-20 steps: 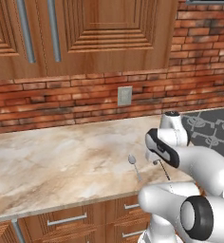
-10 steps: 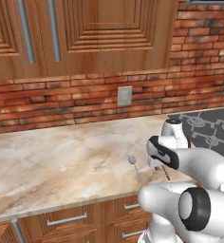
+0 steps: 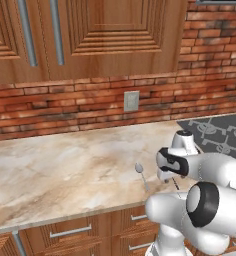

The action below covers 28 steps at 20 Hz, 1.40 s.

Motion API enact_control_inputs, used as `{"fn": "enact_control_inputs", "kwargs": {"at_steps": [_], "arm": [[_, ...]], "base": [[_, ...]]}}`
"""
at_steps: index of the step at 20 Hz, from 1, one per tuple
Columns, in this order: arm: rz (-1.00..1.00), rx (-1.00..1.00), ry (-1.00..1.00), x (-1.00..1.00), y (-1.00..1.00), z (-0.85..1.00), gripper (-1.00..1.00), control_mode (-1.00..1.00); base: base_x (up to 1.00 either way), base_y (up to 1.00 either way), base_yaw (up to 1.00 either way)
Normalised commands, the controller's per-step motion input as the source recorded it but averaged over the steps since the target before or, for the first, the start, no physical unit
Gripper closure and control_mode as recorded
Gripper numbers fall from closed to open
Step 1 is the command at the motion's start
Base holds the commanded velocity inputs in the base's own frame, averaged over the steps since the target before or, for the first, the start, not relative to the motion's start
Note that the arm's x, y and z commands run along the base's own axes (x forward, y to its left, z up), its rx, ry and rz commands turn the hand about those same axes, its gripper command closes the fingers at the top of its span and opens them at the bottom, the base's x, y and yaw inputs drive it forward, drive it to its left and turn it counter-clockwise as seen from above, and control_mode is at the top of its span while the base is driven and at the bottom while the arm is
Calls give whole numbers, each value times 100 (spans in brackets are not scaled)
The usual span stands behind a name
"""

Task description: Organize the utensils by type. Pick up the wooden spoons from the counter and place them in the open cabinet. Then pick up the metallic utensils from the counter and place them in the open drawer.

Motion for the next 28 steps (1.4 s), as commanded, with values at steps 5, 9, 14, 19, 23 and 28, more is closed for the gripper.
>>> {"fn": "enact_control_inputs", "kwargs": {"at_steps": [5, 9, 14, 19, 23, 28], "arm": [[0, 0, 0, 0, 0, -35, -100, -100], [0, 0, 0, 0, 0, -45, -100, -100], [0, 0, 0, 0, 0, -44, -100, -100], [0, 0, 0, 0, 0, -27, -100, -100], [0, 0, 0, 0, 0, 0, -100, -100], [0, -2, 0, 0, 0, -8, -100, -100]], "base": [[0, 0, 0], [0, 0, 0], [0, 0, 0], [0, 0, 0], [0, 0, 0], [0, 0, 0]]}}
